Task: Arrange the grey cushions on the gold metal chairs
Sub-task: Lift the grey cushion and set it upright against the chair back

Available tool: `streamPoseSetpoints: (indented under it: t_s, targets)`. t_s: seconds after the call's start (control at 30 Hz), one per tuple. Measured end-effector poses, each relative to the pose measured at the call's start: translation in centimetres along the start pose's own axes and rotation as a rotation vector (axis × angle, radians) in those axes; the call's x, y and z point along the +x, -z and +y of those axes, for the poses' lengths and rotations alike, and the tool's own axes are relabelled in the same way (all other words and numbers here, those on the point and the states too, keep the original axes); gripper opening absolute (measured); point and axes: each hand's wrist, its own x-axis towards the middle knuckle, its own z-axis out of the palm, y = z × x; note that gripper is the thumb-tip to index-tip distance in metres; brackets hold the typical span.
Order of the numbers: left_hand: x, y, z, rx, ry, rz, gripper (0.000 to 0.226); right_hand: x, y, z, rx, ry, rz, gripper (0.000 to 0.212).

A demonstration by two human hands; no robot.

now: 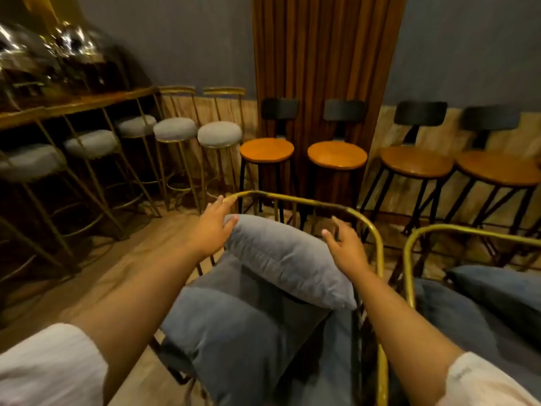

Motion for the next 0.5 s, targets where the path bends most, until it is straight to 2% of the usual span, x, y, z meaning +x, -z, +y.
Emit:
streamPoseSetpoints:
  t_s: [0.1,0.2,0.27,0.33,0.37,0.43,0.5]
  targets:
    - [3.1,-3.9,-3.6,-0.166,0.070,-0.041,0.063,0.7,-2.8,4.1,-0.019,-0.144,-0.027,0.068]
    - [6.1,-8.0,-6.5,-0.475,0.301,-0.062,0.077,1.0,-5.0,9.4,-0.115,-0.400,-0.089,0.070]
    - [8.5,-9.9,-8.3,-0.582,0.456,0.005,0.088,1.9,-5.9,11.5,-0.104,-0.567,-0.123,0.081]
    - [10.7,-11.3,-8.9,-0.700,0.588,0.096,0.096,3.2,-6.7,12.9,0.054,-0.729,-0.145,0.086]
    - [11.6,-11.8,-9.2,-0.707,0.645,0.158,0.099,3.7,-6.9,13.2,0.147,-0.774,-0.139,0.085]
    - [13.1,-11.7,-9.1,-0.576,0.787,0.223,0.105,5.2,-6.8,13.1,0.263,-0.812,-0.110,0.081]
    - [15.3,-11.3,-9.8,-0.529,0.903,0.228,0.113,7.5,-5.7,12.4,0.289,-0.833,-0.094,0.074]
